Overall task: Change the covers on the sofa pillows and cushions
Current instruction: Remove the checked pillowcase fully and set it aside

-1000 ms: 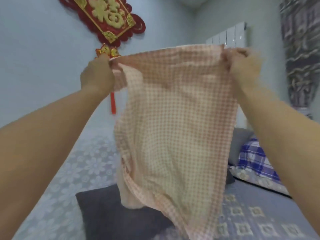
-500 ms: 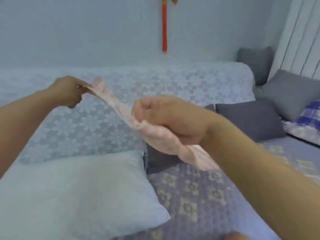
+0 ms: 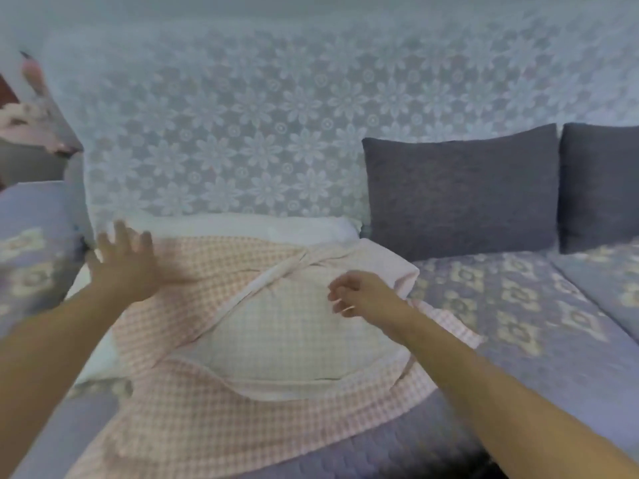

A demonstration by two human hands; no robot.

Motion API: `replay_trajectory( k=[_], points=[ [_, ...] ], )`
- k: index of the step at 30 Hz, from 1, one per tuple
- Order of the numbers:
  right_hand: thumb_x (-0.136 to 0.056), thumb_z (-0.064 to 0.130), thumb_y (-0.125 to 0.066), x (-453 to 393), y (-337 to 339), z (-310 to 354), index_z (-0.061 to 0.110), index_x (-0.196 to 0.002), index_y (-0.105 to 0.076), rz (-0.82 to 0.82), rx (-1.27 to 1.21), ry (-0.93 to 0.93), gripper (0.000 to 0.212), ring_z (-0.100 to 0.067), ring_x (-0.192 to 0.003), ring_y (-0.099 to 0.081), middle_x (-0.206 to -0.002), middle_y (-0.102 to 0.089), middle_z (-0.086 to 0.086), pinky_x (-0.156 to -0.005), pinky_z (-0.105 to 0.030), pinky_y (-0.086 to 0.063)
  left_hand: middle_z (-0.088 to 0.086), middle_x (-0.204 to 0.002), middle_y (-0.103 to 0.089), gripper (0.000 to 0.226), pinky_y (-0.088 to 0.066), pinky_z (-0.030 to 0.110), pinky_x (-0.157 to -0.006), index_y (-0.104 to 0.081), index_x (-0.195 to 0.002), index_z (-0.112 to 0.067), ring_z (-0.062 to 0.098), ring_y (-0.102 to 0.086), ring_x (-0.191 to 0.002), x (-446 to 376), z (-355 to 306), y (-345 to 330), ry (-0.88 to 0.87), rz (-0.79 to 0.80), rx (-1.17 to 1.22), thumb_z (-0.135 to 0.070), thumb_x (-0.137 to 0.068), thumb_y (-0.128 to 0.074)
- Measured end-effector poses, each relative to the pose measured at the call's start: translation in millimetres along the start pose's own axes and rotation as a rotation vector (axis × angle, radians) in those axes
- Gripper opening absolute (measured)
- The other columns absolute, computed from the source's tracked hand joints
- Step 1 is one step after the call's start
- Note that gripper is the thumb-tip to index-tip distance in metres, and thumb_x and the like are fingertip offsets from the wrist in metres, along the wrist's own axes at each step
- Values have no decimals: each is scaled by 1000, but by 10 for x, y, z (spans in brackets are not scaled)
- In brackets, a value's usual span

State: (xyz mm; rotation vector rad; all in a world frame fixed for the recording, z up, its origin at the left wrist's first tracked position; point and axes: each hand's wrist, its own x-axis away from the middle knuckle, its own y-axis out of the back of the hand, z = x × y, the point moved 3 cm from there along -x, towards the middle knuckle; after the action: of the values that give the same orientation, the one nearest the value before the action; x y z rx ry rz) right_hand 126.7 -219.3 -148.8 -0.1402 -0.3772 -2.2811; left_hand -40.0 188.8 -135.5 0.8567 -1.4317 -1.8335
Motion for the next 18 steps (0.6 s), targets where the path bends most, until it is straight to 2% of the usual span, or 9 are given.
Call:
replay_trajectory(
  k=[1, 3, 4, 6, 9, 13, 15, 16, 18],
  points=[
    [-99, 2, -50, -84, 307, -174, 10, -96, -64, -161, 36, -48, 16, -19, -76, -65, -97, -71, -12, -76, -36, -55, 15, -166, -6, 79, -29, 57, -113, -15, -158, -21, 41, -10, -151, 292, -349, 156, -85, 38, 87, -44, -95, -56],
    [-98, -3, -44, -158, 806, -485, 6, -94, -64, -356, 71, -123, 22, -20, -71, -61, -95, -68, -14, -67, -32, -52, 16, -153, -41, 64, -40, 52, -108, -45, -148, -19, 40, -37, -139, 717, -1144, 291, -360, 20, 289, -48, -90, -52],
    [-97, -3, -44, -165, 996, -622, 4, -95, -64, -401, 76, -151, 22, -20, -72, -59, -94, -67, -15, -67, -32, -51, 15, -145, -51, 61, -42, 49, -106, -55, -140, -18, 40, -44, -132, 904, -1532, 300, -483, 12, 351, -49, -88, -44],
    [-99, 1, -45, -192, 1306, -913, 4, -101, -64, -442, 77, -209, 20, -20, -77, -57, -94, -63, -12, -72, -35, -51, 12, -139, -56, 55, -44, 45, -103, -59, -133, -15, 38, -49, -126, 1103, -2088, 285, -570, 37, 400, -46, -92, -40],
    [-102, 15, -48, -312, 1619, -1257, 9, -123, -59, -432, 39, -284, 25, -20, -87, -57, -100, -62, -6, -79, -38, -51, 11, -134, -57, 49, -45, 43, -97, -52, -138, -14, 34, -50, -121, 1206, -2667, 356, -560, 4, 376, -45, -102, -44],
    [-99, 34, -61, -627, 1695, -1281, 18, -153, -32, -272, -208, -322, 63, -24, -124, -52, -144, -45, -1, -78, -29, -51, 13, -144, -54, 67, -42, 42, -106, -38, -151, -11, 34, -48, -132, 870, -3177, 487, -356, 193, 548, -52, -100, -50],
    [-96, 27, -66, -801, 1695, -1251, 23, -157, -23, -213, -303, -300, 74, -26, -135, -44, -153, -37, 0, -82, -29, -50, 14, -136, -60, 57, -48, 34, -90, -56, -134, -6, 30, -59, -115, 717, -3306, 632, -250, 315, 613, -46, -95, -64],
    [-95, 21, -67, -864, 1681, -1264, 25, -158, -22, -189, -278, -279, 77, -27, -137, -43, -156, -34, -2, -88, -31, -49, 15, -121, -66, 42, -48, 31, -78, -66, -116, -6, 26, -61, -96, 720, -3336, 732, -243, 397, 635, -40, -91, -71],
    [-92, 5, -65, -935, 1660, -1282, 23, -154, -32, -135, -202, -220, 72, -24, -131, -49, -154, -40, -4, -92, -31, -50, 10, -88, -69, 13, -42, 27, -69, -73, -85, -13, 16, -54, -73, 910, -3258, 880, -358, 614, 708, -26, -85, -77]
  ],
)
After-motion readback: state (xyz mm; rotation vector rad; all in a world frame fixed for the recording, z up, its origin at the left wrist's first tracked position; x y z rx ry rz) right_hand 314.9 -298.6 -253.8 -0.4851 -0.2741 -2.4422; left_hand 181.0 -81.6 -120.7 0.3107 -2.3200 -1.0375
